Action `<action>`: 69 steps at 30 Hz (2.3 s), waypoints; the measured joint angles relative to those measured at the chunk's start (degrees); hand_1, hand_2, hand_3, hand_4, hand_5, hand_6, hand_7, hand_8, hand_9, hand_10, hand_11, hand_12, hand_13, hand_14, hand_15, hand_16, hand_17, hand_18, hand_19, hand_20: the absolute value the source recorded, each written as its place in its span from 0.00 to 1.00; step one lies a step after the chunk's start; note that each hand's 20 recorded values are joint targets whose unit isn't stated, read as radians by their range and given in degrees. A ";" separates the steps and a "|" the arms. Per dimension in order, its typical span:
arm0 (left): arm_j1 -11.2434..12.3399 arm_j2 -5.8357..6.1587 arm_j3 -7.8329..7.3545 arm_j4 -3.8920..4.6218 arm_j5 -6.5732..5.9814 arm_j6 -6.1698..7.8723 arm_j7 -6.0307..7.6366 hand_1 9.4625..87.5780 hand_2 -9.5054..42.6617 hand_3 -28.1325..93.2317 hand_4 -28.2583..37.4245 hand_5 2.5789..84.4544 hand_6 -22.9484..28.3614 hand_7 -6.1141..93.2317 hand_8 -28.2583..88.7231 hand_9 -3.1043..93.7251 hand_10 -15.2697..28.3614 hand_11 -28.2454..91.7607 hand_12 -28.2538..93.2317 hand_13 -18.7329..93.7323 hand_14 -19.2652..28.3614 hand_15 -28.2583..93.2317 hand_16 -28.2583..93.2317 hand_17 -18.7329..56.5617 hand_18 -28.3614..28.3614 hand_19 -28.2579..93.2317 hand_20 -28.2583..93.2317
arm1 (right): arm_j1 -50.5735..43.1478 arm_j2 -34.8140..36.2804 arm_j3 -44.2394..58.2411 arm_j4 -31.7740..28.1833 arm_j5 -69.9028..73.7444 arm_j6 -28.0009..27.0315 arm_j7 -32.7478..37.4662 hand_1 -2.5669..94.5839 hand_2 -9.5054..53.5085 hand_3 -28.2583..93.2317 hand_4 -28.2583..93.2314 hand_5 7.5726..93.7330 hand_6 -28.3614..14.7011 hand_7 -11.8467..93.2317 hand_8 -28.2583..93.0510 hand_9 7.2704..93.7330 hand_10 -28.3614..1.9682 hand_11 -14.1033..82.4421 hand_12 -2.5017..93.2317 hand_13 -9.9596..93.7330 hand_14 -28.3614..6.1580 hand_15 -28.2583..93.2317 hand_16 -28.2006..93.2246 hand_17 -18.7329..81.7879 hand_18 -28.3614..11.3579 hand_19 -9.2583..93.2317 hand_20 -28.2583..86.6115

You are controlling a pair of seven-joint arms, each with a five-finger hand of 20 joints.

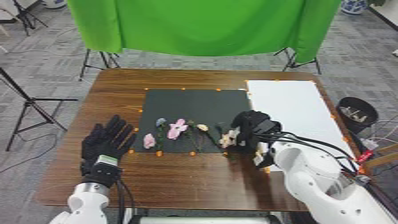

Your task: Arrange flowers

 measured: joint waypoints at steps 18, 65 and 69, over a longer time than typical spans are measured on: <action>0.53 0.24 -0.39 -0.27 -0.14 0.94 0.51 0.24 0.52 0.84 0.00 0.45 0.63 0.27 0.15 0.35 0.71 0.49 0.32 0.37 0.74 0.60 0.16 0.15 0.76 0.55 0.31 | -3.05 0.76 3.47 -3.99 -0.27 3.94 1.23 0.27 0.08 0.89 0.00 0.28 0.60 0.22 0.14 0.36 0.54 0.21 0.14 0.55 0.47 0.44 0.38 0.42 0.24 0.75 0.48; -5.09 5.73 -3.71 1.09 7.51 -2.56 5.60 0.23 0.48 0.84 0.00 0.43 0.60 0.17 0.17 0.31 0.67 0.39 0.29 0.33 0.66 0.43 0.17 0.17 0.72 0.50 0.30 | -20.61 -4.27 31.16 -7.92 60.28 20.50 -13.69 0.10 0.26 0.91 0.00 0.36 0.65 0.22 0.15 0.36 0.59 0.18 0.12 0.41 0.47 0.31 0.36 0.37 0.31 0.26 0.44; -3.65 5.77 -4.08 0.88 7.47 -2.53 6.08 0.23 0.48 0.84 0.00 0.44 0.61 0.17 0.17 0.31 0.67 0.39 0.29 0.33 0.67 0.44 0.17 0.17 0.72 0.50 0.30 | -21.14 -4.39 31.61 -8.13 60.23 19.80 -13.35 0.10 0.26 0.91 0.00 0.37 0.65 0.22 0.14 0.36 0.59 0.19 0.13 0.41 0.46 0.31 0.36 0.37 0.31 0.26 0.44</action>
